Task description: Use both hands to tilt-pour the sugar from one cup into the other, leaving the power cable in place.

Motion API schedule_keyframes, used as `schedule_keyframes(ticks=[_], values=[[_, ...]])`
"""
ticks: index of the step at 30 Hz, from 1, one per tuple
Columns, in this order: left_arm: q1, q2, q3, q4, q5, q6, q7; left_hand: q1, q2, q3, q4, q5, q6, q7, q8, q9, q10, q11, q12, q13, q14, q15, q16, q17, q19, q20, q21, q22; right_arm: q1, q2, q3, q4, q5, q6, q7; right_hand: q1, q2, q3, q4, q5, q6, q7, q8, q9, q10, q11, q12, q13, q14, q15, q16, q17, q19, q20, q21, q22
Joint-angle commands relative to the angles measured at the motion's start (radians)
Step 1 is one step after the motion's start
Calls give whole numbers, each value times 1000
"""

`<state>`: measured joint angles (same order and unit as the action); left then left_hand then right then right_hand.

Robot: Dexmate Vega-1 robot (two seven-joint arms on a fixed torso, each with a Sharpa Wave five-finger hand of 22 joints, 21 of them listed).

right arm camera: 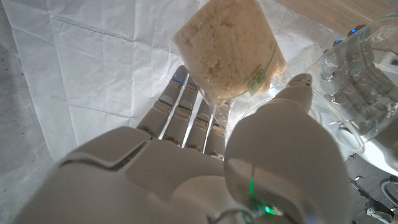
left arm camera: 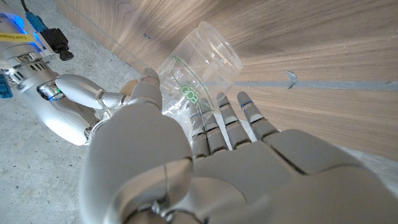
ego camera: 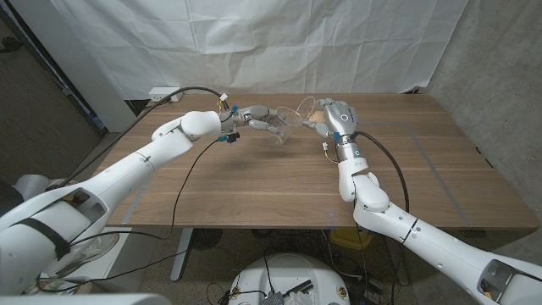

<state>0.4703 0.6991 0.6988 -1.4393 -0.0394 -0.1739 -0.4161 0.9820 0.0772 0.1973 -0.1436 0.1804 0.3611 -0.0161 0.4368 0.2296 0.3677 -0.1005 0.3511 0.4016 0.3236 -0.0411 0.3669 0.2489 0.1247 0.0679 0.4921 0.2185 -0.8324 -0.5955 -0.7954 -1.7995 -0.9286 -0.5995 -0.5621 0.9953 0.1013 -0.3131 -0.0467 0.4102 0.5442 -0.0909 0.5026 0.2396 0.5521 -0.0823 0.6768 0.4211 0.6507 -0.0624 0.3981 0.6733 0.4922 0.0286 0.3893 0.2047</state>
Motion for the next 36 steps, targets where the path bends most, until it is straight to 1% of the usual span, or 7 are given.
schedule_keyframes(ticks=[1,10,11,16,24,26,36], values=[[-6,-8,0,17,-11,-16,-9,4,10,1,-5,1,3,3,7,1,0,-5,2,2,7,-52,7,1,0,-3,4,2,18,-29,-31,-5,-99,-37,32,-3,5,0,8,4,6,-10,7,1,4,-6,5,3,12,-136,-6,4,0,-3,3,2],[-20,-26,7,49,-8,-28,-9,2,9,0,-4,1,5,1,7,1,0,-4,1,3,7,-52,6,1,-2,-2,5,2,19,-37,-27,-2,-128,-17,35,-2,5,0,9,5,11,-11,11,1,8,-7,6,1,18,-138,-11,8,3,-4,5,2],[-22,-28,7,53,-9,-29,-10,2,9,1,-4,1,5,1,7,1,0,-4,1,3,7,-52,5,1,-2,-3,5,2,27,-38,-41,3,-170,-39,52,-2,5,0,9,5,11,-11,11,1,8,-7,6,1,18,-138,-11,8,3,-4,5,2],[-32,-39,11,77,-12,-34,-12,2,9,1,-4,1,5,0,7,1,2,-5,1,3,8,-52,5,0,-2,-3,6,2,41,-38,-53,12,-207,-32,79,-1,4,0,9,5,15,-12,13,0,13,-9,8,1,23,-139,-13,10,2,-4,5,1],[-47,-53,21,109,-17,-47,-28,2,11,2,-3,2,5,1,6,1,1,-5,-1,4,8,-52,4,0,-4,-3,7,2,50,-37,-50,12,-218,-11,114,-2,3,0,11,5,23,-12,18,0,20,-10,10,-2,27,-139,-17,14,6,-3,8,1],[-50,-54,24,112,-14,-51,-29,3,11,3,-4,2,6,1,7,1,2,-4,-1,4,9,-52,4,0,-3,-3,8,2,49,-33,-50,23,-226,-11,98,-3,2,-1,12,4,22,-13,18,0,19,-10,10,-2,26,-140,-19,14,4,-6,7,1],[-52,-54,24,116,-18,-55,-33,9,11,4,-7,2,7,-3,6,0,7,-9,-1,6,13,-57,6,0,-2,-7,11,2,62,-38,-62,11,-291,-23,168,-5,1,-2,14,4,22,-14,19,-1,17,-15,10,-2,28,-139,-24,19,4,-5,8,1]])
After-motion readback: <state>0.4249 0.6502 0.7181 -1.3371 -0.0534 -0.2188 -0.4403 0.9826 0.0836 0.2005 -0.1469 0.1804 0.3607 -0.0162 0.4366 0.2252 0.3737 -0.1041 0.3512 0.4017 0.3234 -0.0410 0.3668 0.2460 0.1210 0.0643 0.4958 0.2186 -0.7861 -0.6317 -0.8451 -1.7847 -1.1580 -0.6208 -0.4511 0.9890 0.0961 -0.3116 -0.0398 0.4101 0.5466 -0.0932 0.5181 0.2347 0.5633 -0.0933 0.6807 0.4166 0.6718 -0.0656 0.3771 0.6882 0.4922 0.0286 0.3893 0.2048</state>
